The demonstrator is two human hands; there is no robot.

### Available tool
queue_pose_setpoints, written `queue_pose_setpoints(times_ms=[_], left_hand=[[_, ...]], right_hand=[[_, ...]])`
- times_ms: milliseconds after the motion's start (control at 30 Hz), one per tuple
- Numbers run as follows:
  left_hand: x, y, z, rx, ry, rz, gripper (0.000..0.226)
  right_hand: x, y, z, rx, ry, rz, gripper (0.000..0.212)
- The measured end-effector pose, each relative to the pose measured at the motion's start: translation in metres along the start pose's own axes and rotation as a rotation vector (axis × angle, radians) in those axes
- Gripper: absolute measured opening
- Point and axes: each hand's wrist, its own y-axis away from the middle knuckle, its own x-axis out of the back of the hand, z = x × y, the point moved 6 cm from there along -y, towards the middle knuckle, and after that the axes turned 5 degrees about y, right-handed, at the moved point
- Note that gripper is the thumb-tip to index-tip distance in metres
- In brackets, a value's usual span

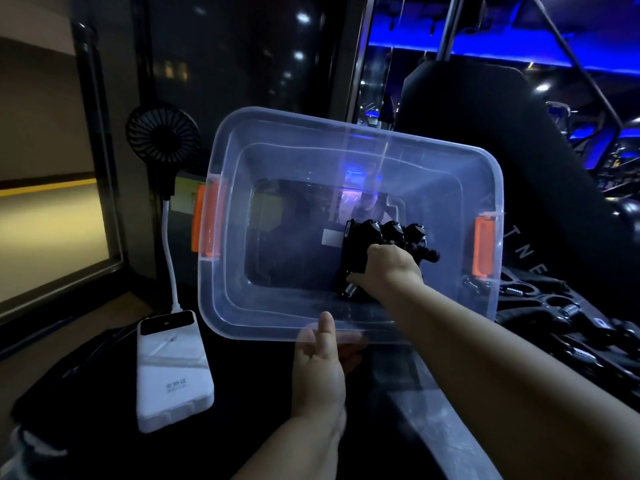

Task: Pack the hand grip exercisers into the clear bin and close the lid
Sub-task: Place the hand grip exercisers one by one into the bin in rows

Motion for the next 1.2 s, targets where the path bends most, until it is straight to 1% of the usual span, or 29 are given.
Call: queue_pose_setpoints(times_ms=[67,267,433,567,633,767,833,900,1033,1200], left_hand=[[-0.001,0.001,0.002,-0.006,0.008,-0.002,0.032],[-0.001,0.0,0.005,-0.023,0.023,0.002,0.028],[0.0,-0.002,0.003,-0.017,0.033,0.004,0.035],[0.0,-0.002,0.003,-0.033,0.03,0.013,0.035],[0.0,-0.003,0.003,-0.044,0.026,0.013,0.035],[0.001,-0.003,0.002,-0.05,0.004,0.009,0.038],[0.0,-0.004,0.002,-0.047,-0.002,0.007,0.038],[-0.001,-0.004,0.001,-0.051,-0.005,0.007,0.038],[0.0,-0.003,0.002,-0.059,-0.009,0.019,0.037],[0.0,-0.003,0.002,-0.067,-0.018,0.02,0.035]], right_hand=[[0.003,0.005,0.004,-0.003,-0.045,0.017,0.04],[0.012,0.028,0.028,-0.02,-0.104,0.137,0.042],[0.014,0.056,0.05,-0.006,-0.09,0.216,0.041],[0.024,0.082,0.067,-0.004,-0.115,0.291,0.034],[0.03,0.097,0.079,0.002,-0.13,0.339,0.029],[0.035,0.131,0.108,0.025,-0.165,0.486,0.025],[0.033,0.145,0.129,-0.023,-0.181,0.531,0.023],[0.027,0.154,0.154,-0.104,-0.196,0.531,0.023],[0.013,0.165,0.201,-0.296,-0.177,0.474,0.025],[-0.007,0.177,0.236,-0.455,-0.135,0.385,0.032]])
